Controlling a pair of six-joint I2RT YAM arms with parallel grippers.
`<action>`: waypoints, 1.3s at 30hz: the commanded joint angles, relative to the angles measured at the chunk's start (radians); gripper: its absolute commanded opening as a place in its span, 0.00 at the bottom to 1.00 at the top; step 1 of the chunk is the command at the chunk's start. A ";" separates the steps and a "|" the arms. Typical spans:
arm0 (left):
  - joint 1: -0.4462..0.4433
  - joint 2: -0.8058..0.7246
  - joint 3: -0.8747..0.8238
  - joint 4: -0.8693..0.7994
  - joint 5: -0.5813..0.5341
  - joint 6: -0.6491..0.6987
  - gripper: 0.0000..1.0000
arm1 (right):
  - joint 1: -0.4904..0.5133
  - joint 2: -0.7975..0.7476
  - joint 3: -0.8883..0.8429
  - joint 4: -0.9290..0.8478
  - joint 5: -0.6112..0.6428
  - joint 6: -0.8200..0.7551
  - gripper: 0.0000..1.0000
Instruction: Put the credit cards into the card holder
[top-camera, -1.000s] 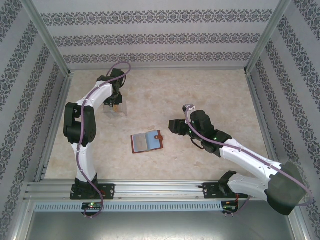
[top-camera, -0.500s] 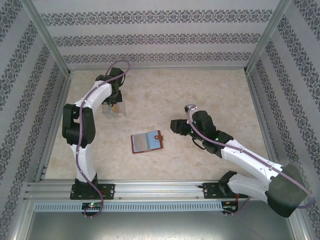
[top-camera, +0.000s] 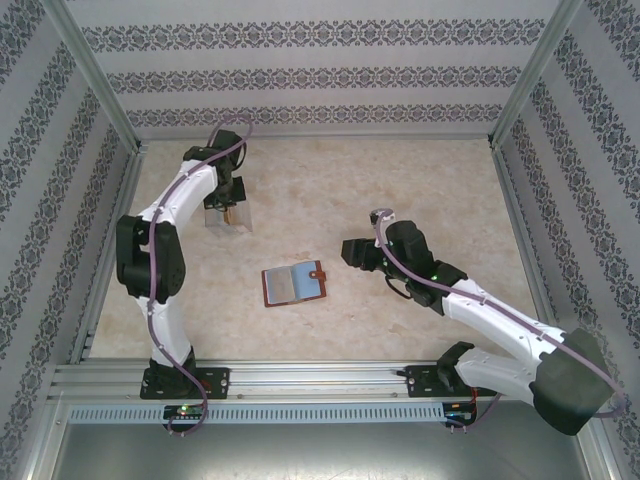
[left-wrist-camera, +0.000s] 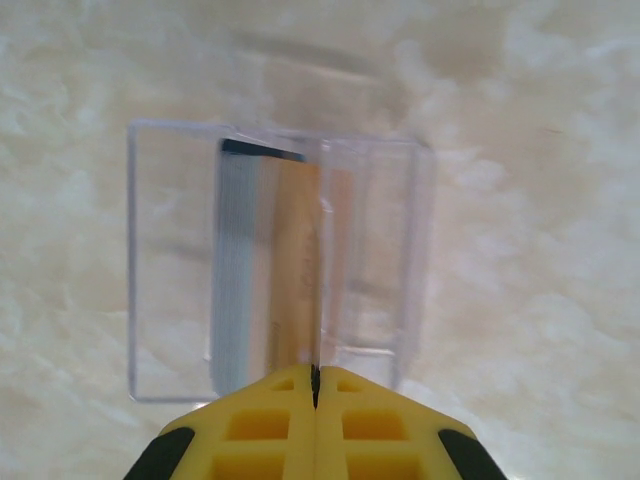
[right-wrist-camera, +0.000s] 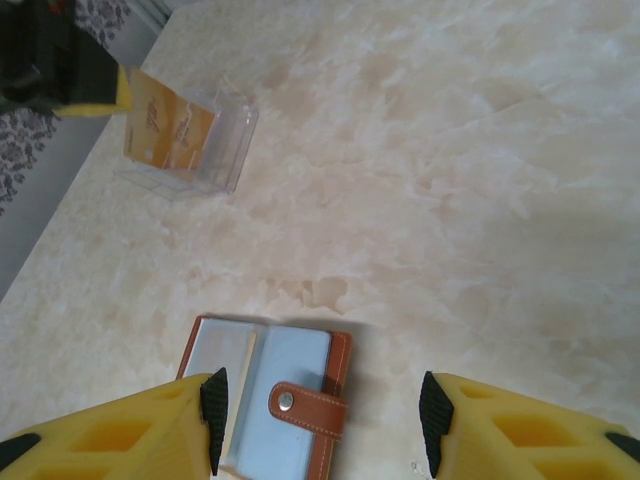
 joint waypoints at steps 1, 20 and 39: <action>0.027 -0.108 -0.021 -0.005 0.162 -0.082 0.00 | -0.008 0.069 0.041 0.007 -0.085 0.000 0.55; 0.041 -0.381 -0.300 0.345 0.659 -0.178 0.00 | -0.137 0.415 0.232 0.471 -0.588 0.312 0.60; 0.038 -0.320 -0.441 0.366 0.571 -0.146 0.43 | -0.109 0.575 0.461 -0.184 -0.147 0.009 0.61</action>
